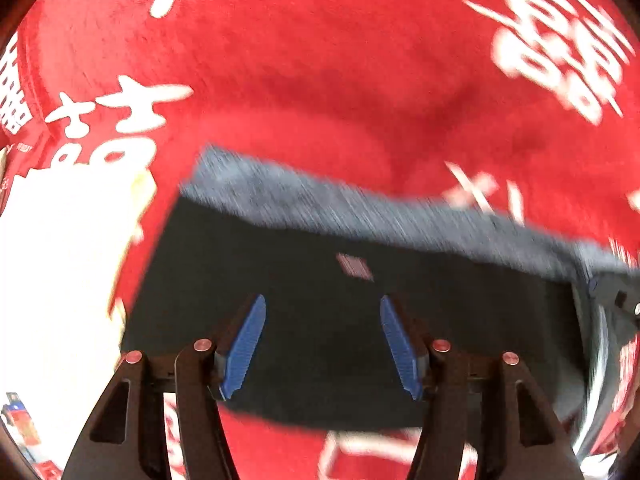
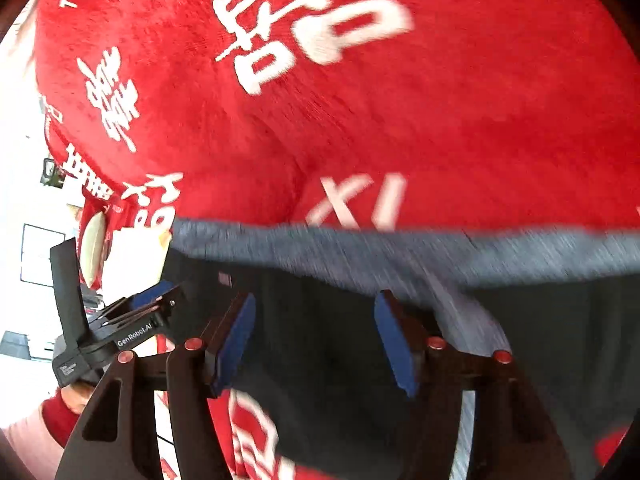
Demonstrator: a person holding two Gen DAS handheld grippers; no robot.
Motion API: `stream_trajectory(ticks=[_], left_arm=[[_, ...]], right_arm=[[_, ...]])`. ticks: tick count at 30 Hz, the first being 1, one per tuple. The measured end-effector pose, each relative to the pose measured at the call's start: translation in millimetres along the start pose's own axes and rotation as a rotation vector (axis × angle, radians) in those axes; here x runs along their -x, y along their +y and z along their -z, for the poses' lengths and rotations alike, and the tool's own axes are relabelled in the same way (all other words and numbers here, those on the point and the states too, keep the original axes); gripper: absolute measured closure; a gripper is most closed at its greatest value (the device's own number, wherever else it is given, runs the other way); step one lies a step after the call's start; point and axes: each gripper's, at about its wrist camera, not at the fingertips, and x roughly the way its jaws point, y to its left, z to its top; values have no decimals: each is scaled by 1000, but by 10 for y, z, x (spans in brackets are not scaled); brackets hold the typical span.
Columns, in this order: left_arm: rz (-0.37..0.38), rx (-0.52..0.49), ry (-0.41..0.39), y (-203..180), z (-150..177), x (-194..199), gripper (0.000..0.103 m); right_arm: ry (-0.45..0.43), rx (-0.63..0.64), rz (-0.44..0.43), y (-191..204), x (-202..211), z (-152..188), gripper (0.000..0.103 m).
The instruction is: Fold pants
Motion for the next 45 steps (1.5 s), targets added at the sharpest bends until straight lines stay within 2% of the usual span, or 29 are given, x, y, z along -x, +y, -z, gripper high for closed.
stream_trajectory(ticks=[6,7,14,19,24,29,32,34,36,38,40,41,42,43,45], left_arm=[[83,-46,68,-563,459,91,42],[94,-55,75,-563,500,113,42],[179,-208,111,-1154,854,220,42],[263,-309,120,-1559,1133,265,42],[396,-353,158,-1948,1408,265,42],[436,-430,183,-2259,1565,163,42],[473,-423,205,-2332,1576,88,42],[484,-412,221,-2374,1587,41,41],[494,-412,211,-2399,1605,42,34],[486,-423,201,-2435,1645,55,33],[482,-431,196,-2495,1664,61,33],[482,-429,198,-2477,1662,67,34],[486,-425,202,-2485,1668,79,43],[493,-424,209,-2500,1677,87,66],[508,-433,240,-2534,1691,78,92]], right_arm=[[-17,-73,85,-376,452,723,37],[-19,-89,99,-448,535,831,37],[-73,-172,267,-805,1104,1646,37],[-122,-392,317,-1112,1390,2488,37],[-172,-589,277,-1326,1448,3332,37],[-212,-690,190,-1489,1306,3875,37],[-237,-704,125,-1551,1189,3992,37],[-259,-693,114,-1560,1159,3991,37],[-285,-678,111,-1575,1140,3960,37],[-303,-673,81,-1609,1126,3919,38],[-293,-679,38,-1641,1108,3915,57],[-275,-685,24,-1648,1083,3899,82],[-255,-690,16,-1659,1065,3893,100],[-248,-694,10,-1667,1070,3889,100],[-250,-703,-32,-1680,1129,3864,100]])
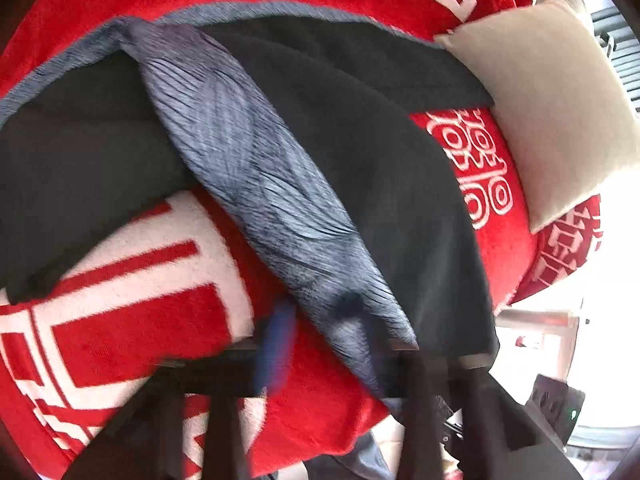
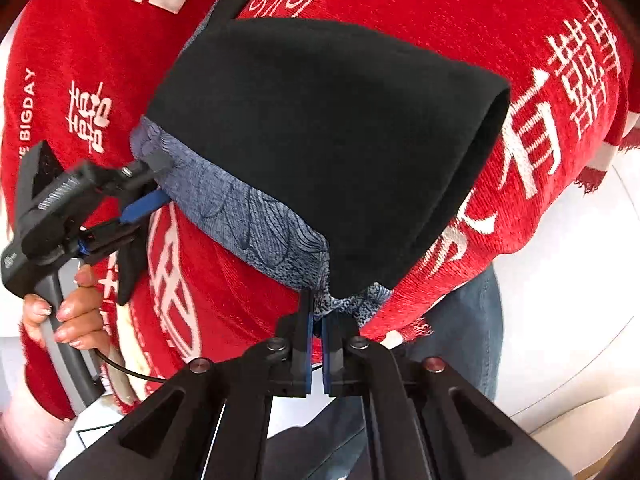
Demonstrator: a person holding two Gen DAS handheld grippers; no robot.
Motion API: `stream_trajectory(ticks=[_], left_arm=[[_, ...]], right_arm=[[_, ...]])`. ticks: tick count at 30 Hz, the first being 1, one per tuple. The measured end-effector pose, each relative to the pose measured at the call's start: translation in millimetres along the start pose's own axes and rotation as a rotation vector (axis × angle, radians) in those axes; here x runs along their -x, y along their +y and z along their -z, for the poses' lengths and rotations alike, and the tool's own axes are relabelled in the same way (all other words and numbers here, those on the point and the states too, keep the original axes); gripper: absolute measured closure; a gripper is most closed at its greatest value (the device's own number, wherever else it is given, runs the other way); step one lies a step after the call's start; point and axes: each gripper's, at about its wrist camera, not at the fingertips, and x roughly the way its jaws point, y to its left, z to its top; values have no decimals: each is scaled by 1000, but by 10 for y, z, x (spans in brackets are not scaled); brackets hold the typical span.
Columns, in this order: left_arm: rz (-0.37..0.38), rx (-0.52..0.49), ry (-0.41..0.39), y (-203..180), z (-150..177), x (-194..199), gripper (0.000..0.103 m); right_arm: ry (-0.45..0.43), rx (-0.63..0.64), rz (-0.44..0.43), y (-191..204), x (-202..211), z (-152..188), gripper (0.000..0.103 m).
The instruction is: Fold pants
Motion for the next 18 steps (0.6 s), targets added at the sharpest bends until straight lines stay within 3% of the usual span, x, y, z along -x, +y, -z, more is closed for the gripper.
stream_trajectory(ticks=[9,18], left_arm=[[59,49,-53,-201,-152,280,92],[81,116,-107,-390,-776,501,92]], right_arm=[[11,71,-129,367,612,-608,100],[-7,136,-178,735,986,-1800,100]])
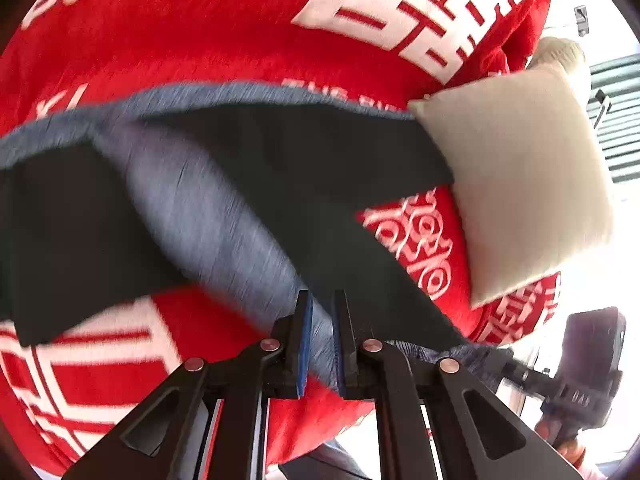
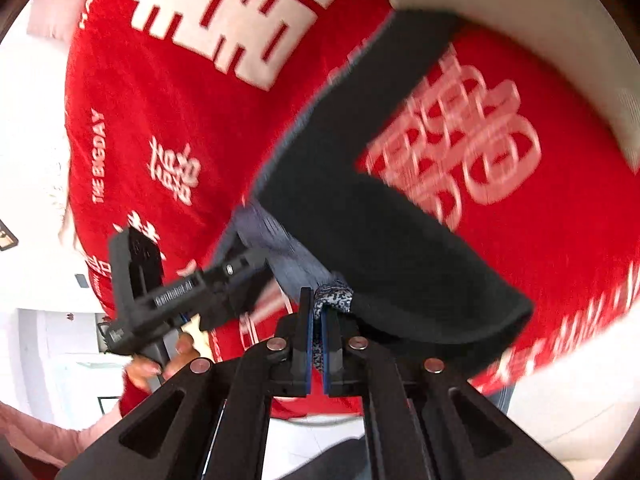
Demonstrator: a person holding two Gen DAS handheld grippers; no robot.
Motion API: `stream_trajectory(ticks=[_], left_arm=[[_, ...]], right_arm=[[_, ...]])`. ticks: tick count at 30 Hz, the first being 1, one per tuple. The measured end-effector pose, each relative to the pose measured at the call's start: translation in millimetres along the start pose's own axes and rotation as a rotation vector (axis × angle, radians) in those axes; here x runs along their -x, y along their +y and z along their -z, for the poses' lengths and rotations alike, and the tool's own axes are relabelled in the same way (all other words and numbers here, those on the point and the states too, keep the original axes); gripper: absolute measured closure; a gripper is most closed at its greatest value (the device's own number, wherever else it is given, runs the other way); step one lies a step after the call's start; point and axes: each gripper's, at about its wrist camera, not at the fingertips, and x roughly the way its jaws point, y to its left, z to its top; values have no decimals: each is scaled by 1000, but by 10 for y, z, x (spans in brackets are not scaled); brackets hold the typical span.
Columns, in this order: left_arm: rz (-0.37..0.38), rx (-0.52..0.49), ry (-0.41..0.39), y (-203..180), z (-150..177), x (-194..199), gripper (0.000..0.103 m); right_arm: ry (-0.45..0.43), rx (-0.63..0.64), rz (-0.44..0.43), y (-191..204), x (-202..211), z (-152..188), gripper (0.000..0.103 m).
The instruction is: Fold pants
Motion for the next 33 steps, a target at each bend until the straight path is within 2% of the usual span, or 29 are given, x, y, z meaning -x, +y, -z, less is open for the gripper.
stream_trajectory(ticks=[6,9,11,12,13,14,15,18,21,25,29,31,33], left_arm=[[-49,22,-3,-108,-372,-81,92],[-109,35,-12,-72,-316,-7,92],[-113,79,18,31,-183,33,91],[-114,112,39,92,-100,31,75],[-112,136,48,136,-35,25,39],[-111,168,57,183,33,21,25],[-113,211,56,242,112,10,21],[-53,287,112,333,172,-144,21],[13,394,130,438,153,-320,21],[80,439,126,442,33,-488,21],[62,463,146,434,-66,-622,25],[49,455,147,447,-72,-636,55],[35,452,171,469,-74,-695,72]], right_arm=[[12,34,-13,67,19,-663,100],[53,30,-22,47,-23,-801,100],[82,25,-30,27,-37,-832,100],[91,21,-41,17,-32,-853,100],[94,18,-52,11,-23,-860,100],[94,13,-72,11,-4,-870,100],[95,7,-90,9,8,-881,100],[100,-5,-126,11,54,-872,100],[117,2,-134,31,48,-856,100],[139,22,-130,40,31,-830,100],[205,24,-108,-21,-68,-797,95],[233,10,-93,-74,-123,-778,92],[270,1,-60,-132,-198,-755,92]])
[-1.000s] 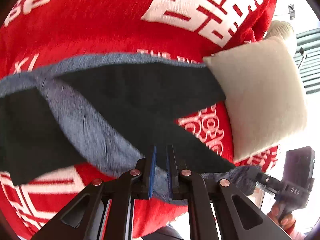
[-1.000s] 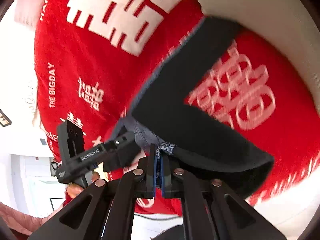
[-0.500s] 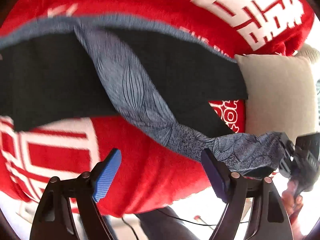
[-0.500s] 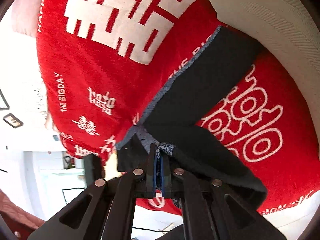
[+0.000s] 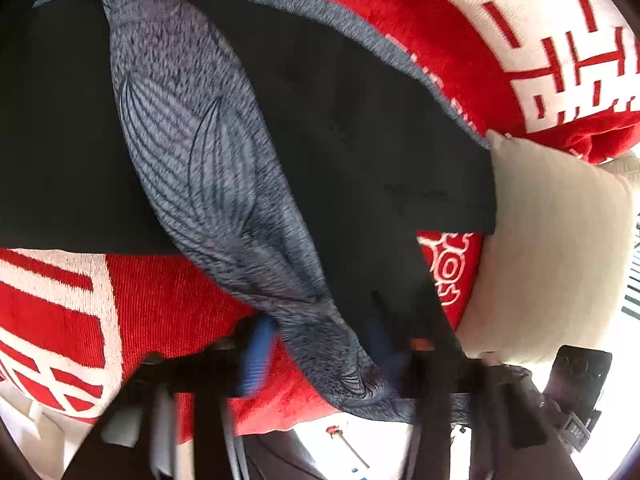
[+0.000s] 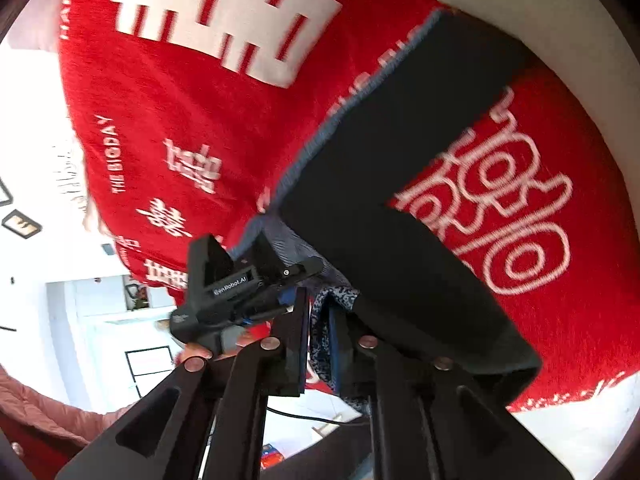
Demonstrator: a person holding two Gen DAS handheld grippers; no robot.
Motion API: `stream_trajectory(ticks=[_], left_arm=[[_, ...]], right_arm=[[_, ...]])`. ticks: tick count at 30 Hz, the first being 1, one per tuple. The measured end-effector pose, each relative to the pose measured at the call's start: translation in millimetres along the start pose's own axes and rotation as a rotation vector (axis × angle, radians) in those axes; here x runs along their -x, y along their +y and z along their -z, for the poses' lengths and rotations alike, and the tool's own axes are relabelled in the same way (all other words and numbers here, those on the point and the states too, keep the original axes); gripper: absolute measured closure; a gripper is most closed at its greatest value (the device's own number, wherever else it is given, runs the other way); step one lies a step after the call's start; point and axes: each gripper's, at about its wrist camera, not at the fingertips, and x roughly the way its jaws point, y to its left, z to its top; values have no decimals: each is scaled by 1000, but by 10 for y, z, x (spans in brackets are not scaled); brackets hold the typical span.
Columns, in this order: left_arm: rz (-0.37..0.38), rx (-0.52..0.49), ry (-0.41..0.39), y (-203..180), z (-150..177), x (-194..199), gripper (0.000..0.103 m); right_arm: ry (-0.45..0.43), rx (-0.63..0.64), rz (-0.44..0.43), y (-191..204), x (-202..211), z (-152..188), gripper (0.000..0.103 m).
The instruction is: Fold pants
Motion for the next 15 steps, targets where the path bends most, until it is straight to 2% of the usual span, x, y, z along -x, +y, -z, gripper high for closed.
stream_trajectory(ticks=[1,2,3,9,12,15], left_arm=[[-7,-1,2,11,-7,-19,82],[-16,-4,0,13,-6,-25,87],[-20,-10,-5,6,-3,-18,89],[29,-47,-68,-201,-61,226,89],[51,-74,-108,-404,-202,373,89],[67,-98,-145,-581,-399,481,89]], right_arm=[[13,-10,9,-29,-31,2,92],[14,-16,8,-46,-42,10,98],[5,-12,-3,-41,-31,14,100],[-83,57,-55,222,181,-164,100],[-122,95,-62,362,280,-405,100],[-158,138,-29,490,359,-730,100]])
